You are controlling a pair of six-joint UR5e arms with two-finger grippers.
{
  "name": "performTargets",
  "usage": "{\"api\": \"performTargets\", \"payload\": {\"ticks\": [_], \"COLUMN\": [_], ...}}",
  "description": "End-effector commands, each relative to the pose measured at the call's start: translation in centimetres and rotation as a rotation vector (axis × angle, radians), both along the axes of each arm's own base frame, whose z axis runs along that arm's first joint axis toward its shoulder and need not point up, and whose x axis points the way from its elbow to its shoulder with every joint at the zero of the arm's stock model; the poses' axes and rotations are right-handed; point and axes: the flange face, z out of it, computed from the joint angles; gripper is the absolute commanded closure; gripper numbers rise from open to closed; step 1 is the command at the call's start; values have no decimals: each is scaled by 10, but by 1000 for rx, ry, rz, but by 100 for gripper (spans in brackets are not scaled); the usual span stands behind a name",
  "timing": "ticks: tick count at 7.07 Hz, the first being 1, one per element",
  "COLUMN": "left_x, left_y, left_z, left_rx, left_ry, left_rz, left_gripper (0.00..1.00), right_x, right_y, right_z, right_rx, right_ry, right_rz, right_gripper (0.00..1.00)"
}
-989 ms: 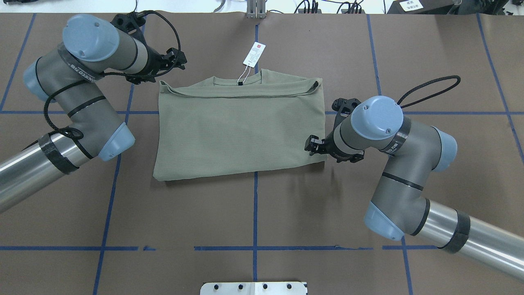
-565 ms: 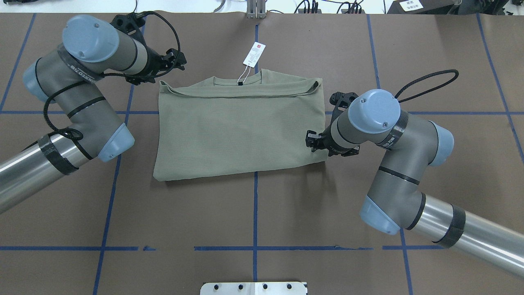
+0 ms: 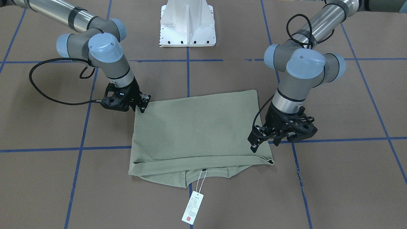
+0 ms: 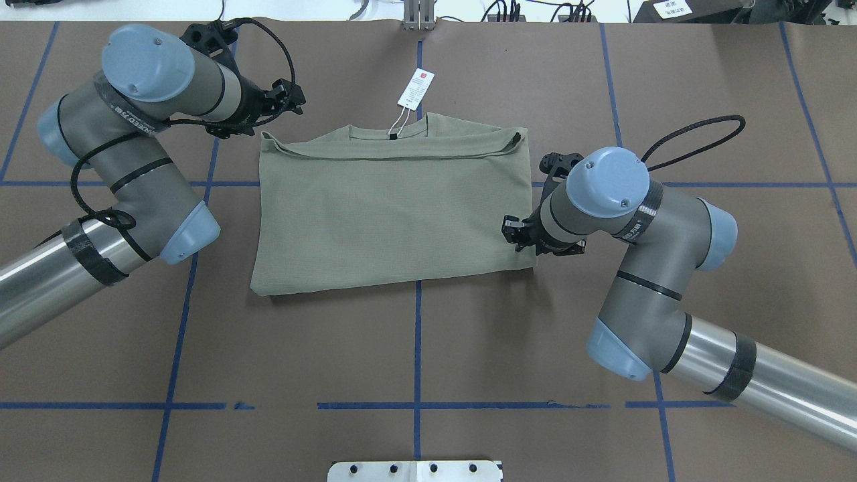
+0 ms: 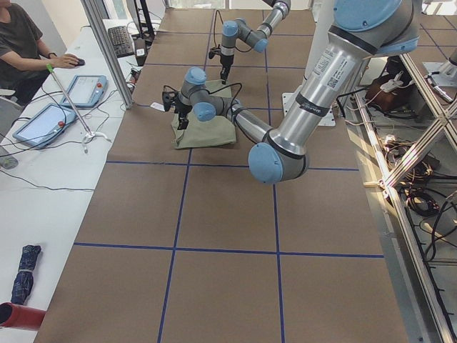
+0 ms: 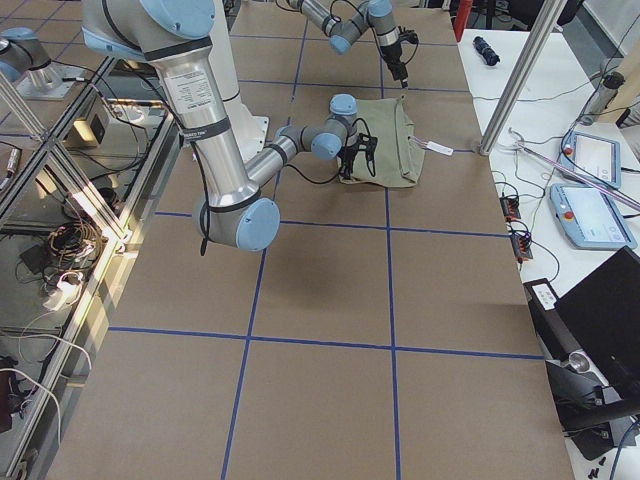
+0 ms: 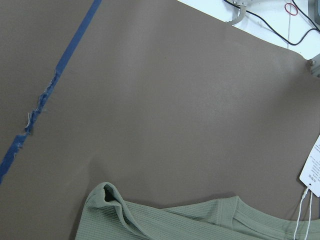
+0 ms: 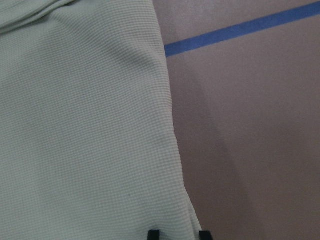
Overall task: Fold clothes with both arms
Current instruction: 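Lower the right gripper to the folded shirt's side edge and grasp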
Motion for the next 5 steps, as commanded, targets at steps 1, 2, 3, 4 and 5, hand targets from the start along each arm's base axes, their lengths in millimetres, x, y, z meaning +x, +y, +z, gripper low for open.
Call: {"api": "performTargets", "payload": {"ticks": [1, 2, 3, 4, 5], "left_x": [0, 0, -1, -1, 2], "left_y": [1, 1, 1, 2, 3], "left_z": [-2, -2, -3, -5, -5], "left_rx": [2, 3, 4, 8, 8], "left_ry": [2, 3, 3, 7, 6], "left_rz": [1, 1, -3, -3, 1], "left_gripper": [0, 0, 0, 0, 0], "right_x": [3, 11, 30, 51, 76], "right_y": [-1, 5, 19, 40, 83], "right_z": [-8, -4, 5, 10, 32], "right_rx": [-15, -33, -35, -41, -55], "right_ry": [-25, -35, -38, -41, -23], "right_rz": [-19, -36, -38, -42, -79], "right_gripper": [100, 100, 100, 100, 100]}}
